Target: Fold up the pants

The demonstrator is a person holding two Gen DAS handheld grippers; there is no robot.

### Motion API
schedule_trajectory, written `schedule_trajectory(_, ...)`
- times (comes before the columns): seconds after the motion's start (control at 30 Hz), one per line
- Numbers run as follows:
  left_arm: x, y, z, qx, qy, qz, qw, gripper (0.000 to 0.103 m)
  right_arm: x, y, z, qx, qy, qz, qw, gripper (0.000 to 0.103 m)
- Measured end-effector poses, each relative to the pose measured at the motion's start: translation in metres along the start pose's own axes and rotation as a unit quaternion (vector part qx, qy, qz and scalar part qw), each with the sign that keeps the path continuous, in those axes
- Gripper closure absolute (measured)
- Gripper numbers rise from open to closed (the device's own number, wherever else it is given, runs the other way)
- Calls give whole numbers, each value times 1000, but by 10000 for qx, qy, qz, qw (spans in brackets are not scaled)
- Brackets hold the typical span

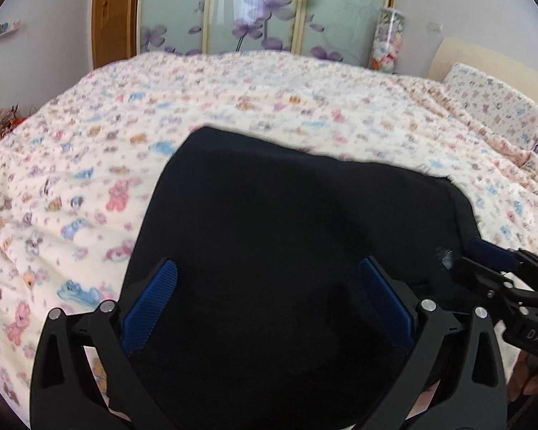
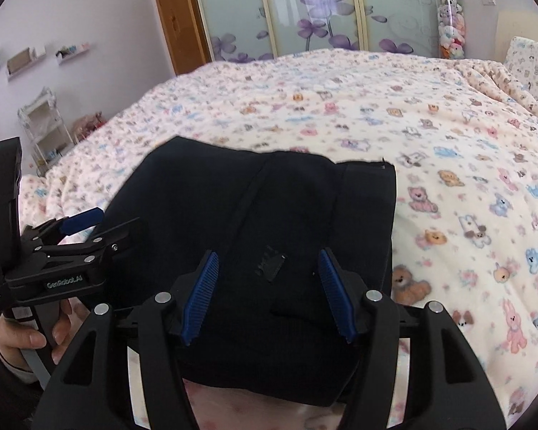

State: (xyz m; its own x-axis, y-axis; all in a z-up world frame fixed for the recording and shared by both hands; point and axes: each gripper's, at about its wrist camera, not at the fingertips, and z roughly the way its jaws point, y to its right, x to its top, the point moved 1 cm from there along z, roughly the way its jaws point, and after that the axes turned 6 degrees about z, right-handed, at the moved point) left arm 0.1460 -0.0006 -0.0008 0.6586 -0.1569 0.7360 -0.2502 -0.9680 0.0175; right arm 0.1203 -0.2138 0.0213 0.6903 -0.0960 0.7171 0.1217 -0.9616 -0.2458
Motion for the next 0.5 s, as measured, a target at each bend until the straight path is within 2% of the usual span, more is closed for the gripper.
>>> schedule_trajectory(0.2,-14,-4,18,31,-265,39,9996,2,-13,-7,18,-219,-233,-212,9993,38)
schedule_trajectory(0.33,-20,-12,32,-145,-499,-99,9986,2,-19,-12,21,-351,-222,-402,9983,36)
schedule_trajectory(0.43,-23,-14,34,-234,-414,-159,9987,2,-19,-11,22,-267,-210,-437,9985,33)
schedule_trajectory(0.5,-25,-13,32,-222,-328,-144,9991,2,-19,-15,19,-136,-210,-574,9980,25)
